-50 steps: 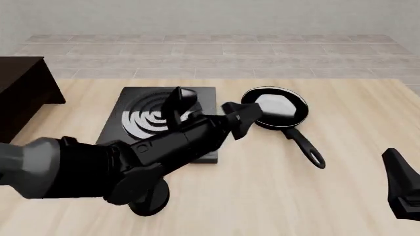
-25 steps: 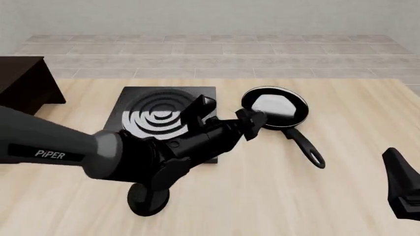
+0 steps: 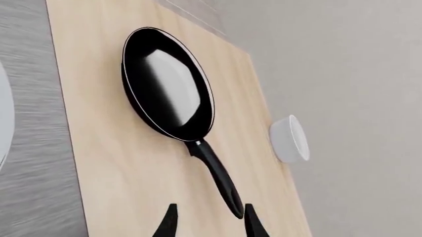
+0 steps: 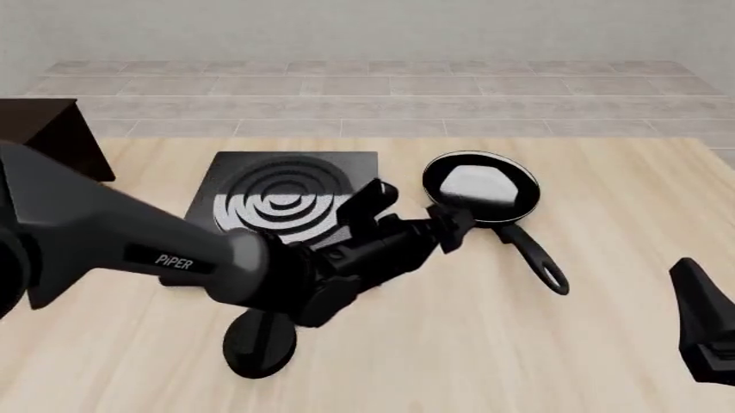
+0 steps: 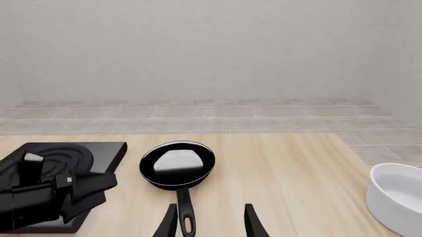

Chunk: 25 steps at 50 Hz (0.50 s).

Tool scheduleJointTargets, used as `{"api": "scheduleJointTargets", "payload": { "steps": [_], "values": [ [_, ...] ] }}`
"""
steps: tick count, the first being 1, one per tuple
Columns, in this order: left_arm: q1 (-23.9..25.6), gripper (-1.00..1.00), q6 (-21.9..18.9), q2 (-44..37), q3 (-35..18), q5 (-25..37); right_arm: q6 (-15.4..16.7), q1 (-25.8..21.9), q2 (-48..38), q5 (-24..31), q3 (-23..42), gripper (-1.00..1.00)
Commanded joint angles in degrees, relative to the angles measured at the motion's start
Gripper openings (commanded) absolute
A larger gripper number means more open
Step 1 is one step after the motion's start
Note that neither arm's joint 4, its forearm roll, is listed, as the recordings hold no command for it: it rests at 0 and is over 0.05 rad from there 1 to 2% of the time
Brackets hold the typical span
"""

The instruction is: Put the frying pan on top of the cabinet.

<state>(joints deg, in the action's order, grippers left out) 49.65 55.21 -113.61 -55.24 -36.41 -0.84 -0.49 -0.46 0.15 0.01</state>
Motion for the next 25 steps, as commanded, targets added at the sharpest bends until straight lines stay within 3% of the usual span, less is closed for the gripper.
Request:
{"api": "scheduleJointTargets", "payload": {
  "steps": [1,25],
  "values": [
    [0.1,1.0,0.1,-2.6,-2.3,0.6,-0.3,0.1,0.1,0.0,0.0,1.0],
    [1.5,1.0,-0.5,-5.1,-6.0,1.9,-0.2,0.0,-0.1,-0.1,0.0,1.0]
  ]
}}
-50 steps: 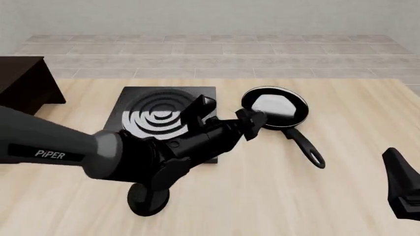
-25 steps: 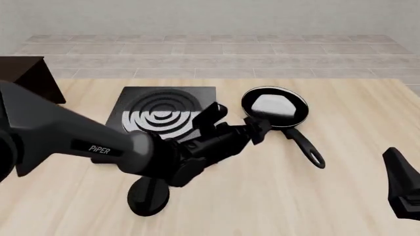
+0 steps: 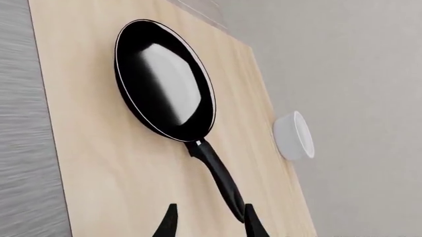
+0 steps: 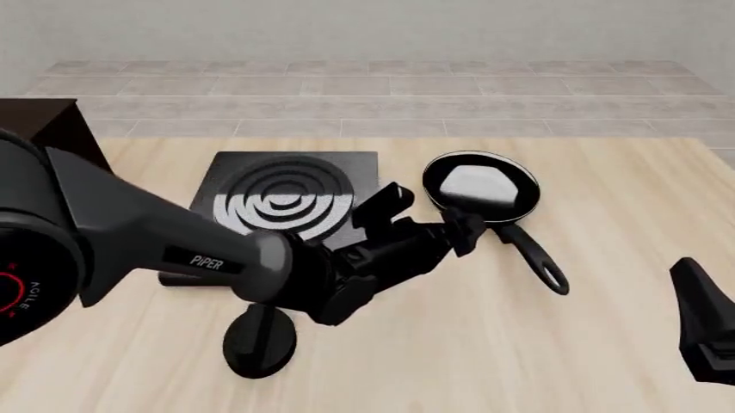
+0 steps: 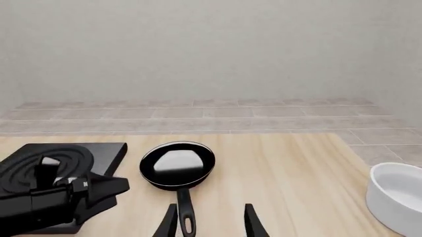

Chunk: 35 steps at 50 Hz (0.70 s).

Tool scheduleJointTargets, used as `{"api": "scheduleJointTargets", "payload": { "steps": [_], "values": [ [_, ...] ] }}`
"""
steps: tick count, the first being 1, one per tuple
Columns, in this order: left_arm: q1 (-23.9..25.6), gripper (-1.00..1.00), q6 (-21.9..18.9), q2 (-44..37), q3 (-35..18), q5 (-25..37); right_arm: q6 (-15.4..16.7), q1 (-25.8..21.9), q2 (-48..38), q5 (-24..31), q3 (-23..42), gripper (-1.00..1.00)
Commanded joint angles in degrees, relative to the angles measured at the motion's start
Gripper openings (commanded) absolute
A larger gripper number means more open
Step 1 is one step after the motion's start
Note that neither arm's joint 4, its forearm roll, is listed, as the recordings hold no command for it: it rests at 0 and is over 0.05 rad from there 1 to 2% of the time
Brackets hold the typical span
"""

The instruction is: Put the frying pan on top of the cabinet.

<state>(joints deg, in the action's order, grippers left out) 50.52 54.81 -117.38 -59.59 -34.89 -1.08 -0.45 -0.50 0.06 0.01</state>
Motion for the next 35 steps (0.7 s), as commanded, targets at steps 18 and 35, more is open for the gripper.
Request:
{"api": "scheduleJointTargets", "payload": {
  "steps": [18,35],
  "values": [
    [1.9,1.0,0.0,-4.3,-5.1,1.3,-0.5,0.1,0.0,0.0,0.0,1.0],
    [3.1,1.0,0.3,-8.5,-9.6,2.4,-0.9,0.2,0.0,-0.2,0.0,1.0]
  ]
}}
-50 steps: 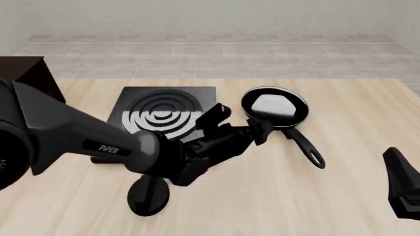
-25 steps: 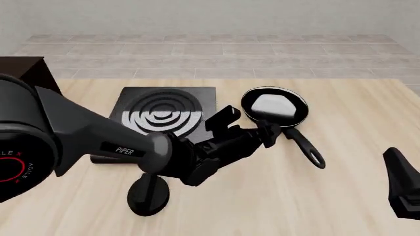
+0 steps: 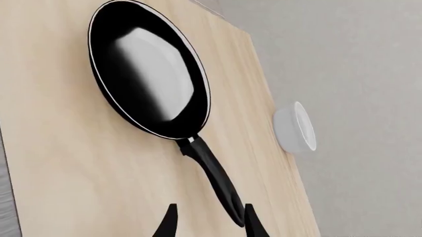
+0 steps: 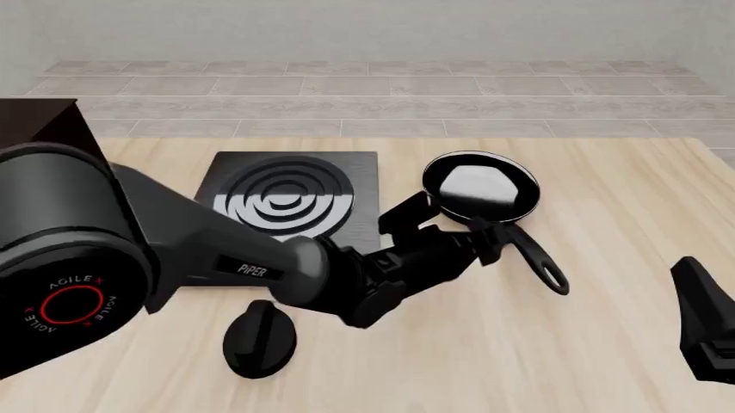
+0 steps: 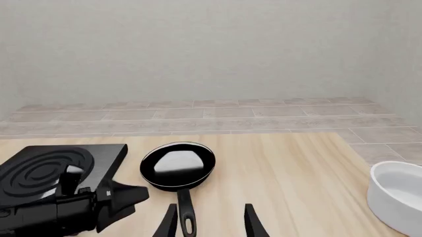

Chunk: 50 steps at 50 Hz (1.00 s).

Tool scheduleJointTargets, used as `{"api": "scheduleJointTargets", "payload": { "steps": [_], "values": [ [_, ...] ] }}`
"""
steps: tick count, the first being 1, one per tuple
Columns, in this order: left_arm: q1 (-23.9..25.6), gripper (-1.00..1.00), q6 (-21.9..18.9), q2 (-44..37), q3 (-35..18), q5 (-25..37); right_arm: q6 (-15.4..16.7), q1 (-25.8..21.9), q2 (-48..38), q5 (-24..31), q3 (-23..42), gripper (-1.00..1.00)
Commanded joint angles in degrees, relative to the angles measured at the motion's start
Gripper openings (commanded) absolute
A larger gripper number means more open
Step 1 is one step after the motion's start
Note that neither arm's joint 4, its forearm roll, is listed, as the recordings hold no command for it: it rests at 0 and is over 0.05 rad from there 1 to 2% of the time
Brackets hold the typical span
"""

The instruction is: Put the frying pan on top of the cabinet.

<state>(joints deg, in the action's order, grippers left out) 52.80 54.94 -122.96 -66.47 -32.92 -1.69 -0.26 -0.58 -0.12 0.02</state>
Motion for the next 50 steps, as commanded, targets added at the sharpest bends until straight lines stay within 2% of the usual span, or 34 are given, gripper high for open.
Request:
{"api": "scheduleJointTargets", "payload": {
  "steps": [1,36,50],
  "values": [
    [0.9,1.0,0.2,-2.9,-2.8,0.4,-0.3,0.1,0.0,0.0,0.0,1.0],
    [3.1,1.0,0.3,-4.4,-7.6,3.0,-0.6,0.2,0.3,0.3,0.0,1.0],
    [3.4,1.0,0.2,-6.7,-11.3,5.1,-0.9,0.3,0.3,0.2,0.0,1.0]
  ]
}}
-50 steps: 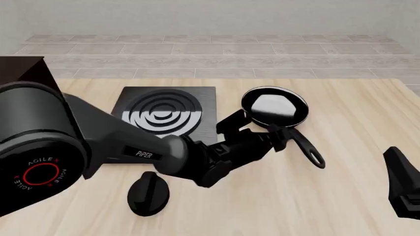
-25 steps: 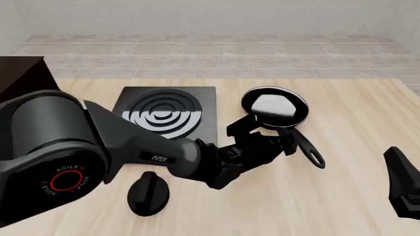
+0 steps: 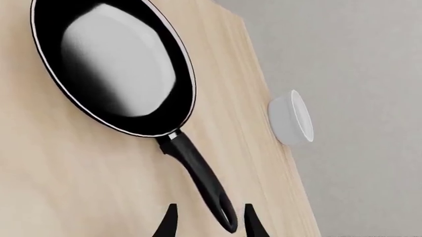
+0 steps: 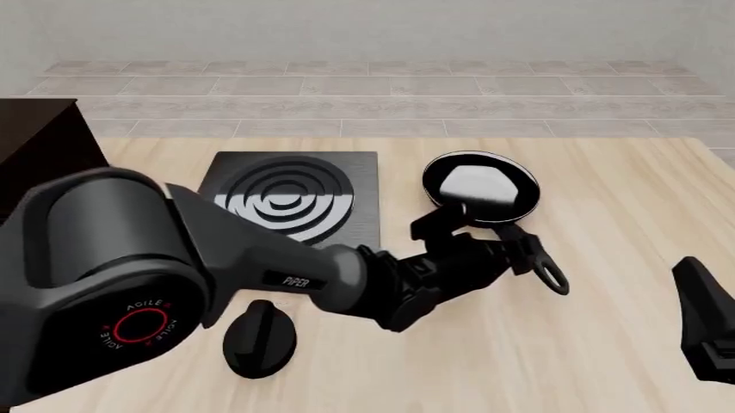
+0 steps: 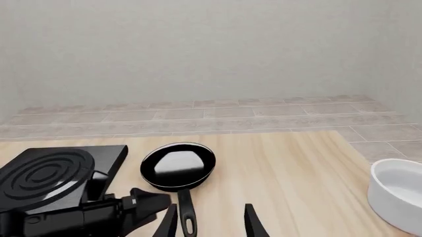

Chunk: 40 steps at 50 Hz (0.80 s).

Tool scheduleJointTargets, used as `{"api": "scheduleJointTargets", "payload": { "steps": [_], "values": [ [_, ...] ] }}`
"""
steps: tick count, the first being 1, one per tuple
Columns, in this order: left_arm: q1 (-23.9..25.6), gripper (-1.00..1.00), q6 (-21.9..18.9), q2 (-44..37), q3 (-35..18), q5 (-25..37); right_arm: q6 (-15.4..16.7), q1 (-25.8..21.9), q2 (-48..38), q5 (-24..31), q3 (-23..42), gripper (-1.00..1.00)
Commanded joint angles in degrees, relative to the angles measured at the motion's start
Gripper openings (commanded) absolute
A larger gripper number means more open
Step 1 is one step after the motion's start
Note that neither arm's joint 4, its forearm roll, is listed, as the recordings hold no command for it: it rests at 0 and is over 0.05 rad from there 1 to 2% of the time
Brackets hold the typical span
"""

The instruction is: Put the frying pan on top of the cabinet.

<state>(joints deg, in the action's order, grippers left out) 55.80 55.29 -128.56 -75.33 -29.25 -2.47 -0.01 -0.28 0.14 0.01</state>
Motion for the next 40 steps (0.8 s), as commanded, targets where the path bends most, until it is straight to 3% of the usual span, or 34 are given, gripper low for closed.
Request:
{"api": "scheduleJointTargets", "payload": {
  "steps": [1,40],
  "values": [
    [0.4,1.0,-0.1,-1.0,-2.5,1.5,-0.2,0.1,0.0,0.0,0.0,1.0],
    [-1.2,1.0,0.4,-7.1,-11.0,4.5,-1.1,0.3,-1.8,-1.6,0.0,1.0]
  ]
}}
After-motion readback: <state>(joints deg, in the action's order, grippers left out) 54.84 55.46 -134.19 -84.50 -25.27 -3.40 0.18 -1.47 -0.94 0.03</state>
